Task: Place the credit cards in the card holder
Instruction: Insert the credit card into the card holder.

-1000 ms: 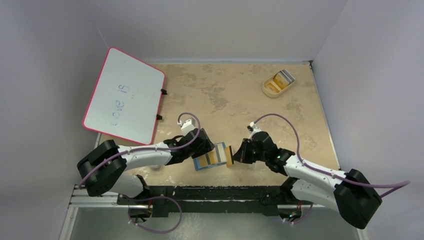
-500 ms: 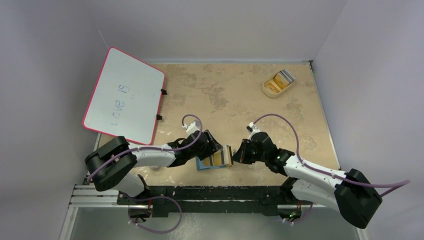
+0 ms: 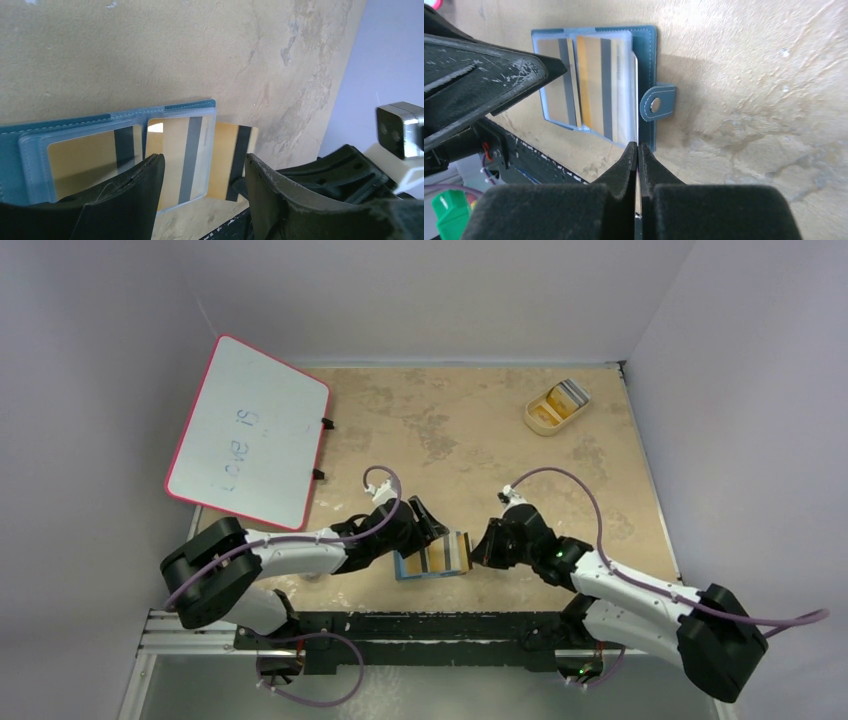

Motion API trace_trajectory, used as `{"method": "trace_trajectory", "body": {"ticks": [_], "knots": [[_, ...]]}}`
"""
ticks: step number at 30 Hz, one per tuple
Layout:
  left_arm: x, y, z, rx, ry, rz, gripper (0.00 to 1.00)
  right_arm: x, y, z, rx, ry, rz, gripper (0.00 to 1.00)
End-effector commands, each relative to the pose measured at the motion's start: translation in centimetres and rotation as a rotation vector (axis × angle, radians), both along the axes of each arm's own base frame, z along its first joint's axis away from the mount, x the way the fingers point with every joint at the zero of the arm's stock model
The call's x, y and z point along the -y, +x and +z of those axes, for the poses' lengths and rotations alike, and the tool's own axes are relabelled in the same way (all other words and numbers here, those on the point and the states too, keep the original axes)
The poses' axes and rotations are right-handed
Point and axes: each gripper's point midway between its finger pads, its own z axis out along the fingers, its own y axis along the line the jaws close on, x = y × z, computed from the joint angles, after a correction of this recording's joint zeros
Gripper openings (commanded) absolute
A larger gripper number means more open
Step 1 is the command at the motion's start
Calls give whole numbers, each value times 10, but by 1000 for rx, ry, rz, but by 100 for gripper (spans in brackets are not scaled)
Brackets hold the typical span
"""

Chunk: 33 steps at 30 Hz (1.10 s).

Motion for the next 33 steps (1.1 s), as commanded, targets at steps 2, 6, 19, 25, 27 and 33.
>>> {"method": "trace_trajectory", "body": {"ticks": [2, 6, 19, 25, 27, 33], "knots": [[-12, 10, 18, 54, 84, 40, 59, 17, 18, 36, 90, -93, -74, 0], [-13, 11, 14, 54, 91, 43, 60, 24, 22, 46, 104, -138, -83, 0], [-2, 6, -7, 3, 104, 4, 60, 13, 14, 13, 54, -102, -44, 0], [15, 3, -4, -10, 27, -30, 61, 13, 13, 8, 53, -97, -38, 0], [20, 1, -3, -27, 21, -46, 61, 11, 12, 6, 46, -92, -32, 0], [32, -1, 12, -24, -28, -63, 61, 9, 12, 5, 48, -75, -30, 0]]}}
